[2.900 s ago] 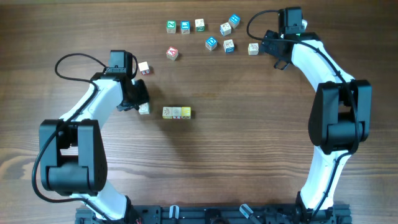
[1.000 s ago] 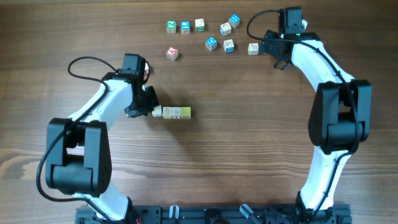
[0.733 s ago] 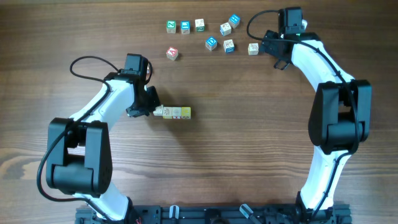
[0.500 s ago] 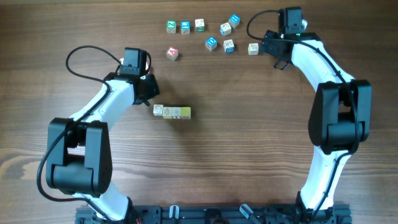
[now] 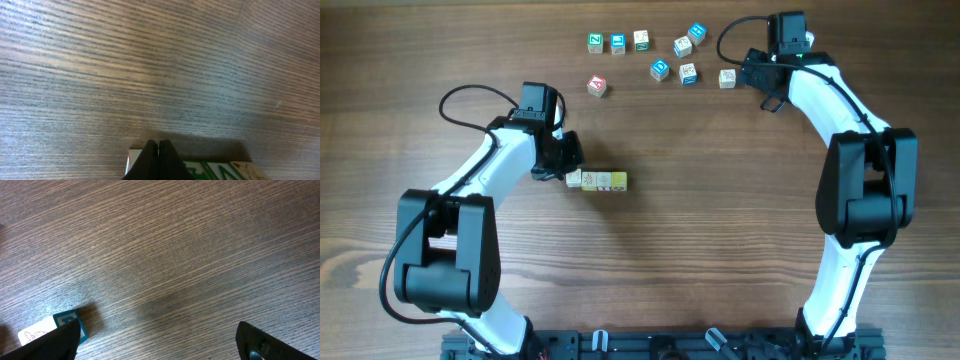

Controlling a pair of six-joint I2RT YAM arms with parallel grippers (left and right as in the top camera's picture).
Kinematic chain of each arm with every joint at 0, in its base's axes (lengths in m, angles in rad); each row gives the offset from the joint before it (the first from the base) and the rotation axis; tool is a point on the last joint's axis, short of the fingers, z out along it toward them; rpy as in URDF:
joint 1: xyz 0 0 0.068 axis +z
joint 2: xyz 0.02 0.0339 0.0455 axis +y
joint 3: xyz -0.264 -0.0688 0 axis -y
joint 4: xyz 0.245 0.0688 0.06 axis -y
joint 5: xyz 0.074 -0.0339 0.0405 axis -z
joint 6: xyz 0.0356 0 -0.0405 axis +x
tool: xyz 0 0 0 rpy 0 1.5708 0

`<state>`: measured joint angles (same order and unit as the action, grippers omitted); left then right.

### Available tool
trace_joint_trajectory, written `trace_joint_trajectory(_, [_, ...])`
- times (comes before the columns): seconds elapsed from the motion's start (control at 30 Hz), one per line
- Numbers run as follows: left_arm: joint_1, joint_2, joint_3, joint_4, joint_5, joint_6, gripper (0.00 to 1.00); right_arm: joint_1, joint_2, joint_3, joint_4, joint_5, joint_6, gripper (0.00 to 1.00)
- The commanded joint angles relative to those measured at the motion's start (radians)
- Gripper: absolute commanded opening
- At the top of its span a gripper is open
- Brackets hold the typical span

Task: Form a horizontal line

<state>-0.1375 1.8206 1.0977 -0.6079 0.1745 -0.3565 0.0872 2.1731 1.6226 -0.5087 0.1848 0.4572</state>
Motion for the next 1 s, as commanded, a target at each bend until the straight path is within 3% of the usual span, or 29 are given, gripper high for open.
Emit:
trace_joint_trajectory(0.0, [-0.003,0.006,0.000,-0.015,0.016,0.016,0.04,0.003,-0.004,-0.008,0.001,0.020,-0.011,1.00])
trace_joint_trajectory(0.77, [-0.003,0.006,0.000,-0.030,0.015,0.038,0.04,0.003,-0.004,-0.008,0.002,0.020,-0.012,1.00])
trace_joint_trajectory(0.9, [0.005,0.006,0.001,0.035,0.015,0.033,0.04,0.003,-0.004,-0.008,0.001,0.020,-0.011,1.00])
trace_joint_trajectory(0.97, [0.032,0.006,0.002,0.073,-0.019,-0.024,0.04,0.003,-0.004,-0.008,0.001,0.021,-0.012,1.00])
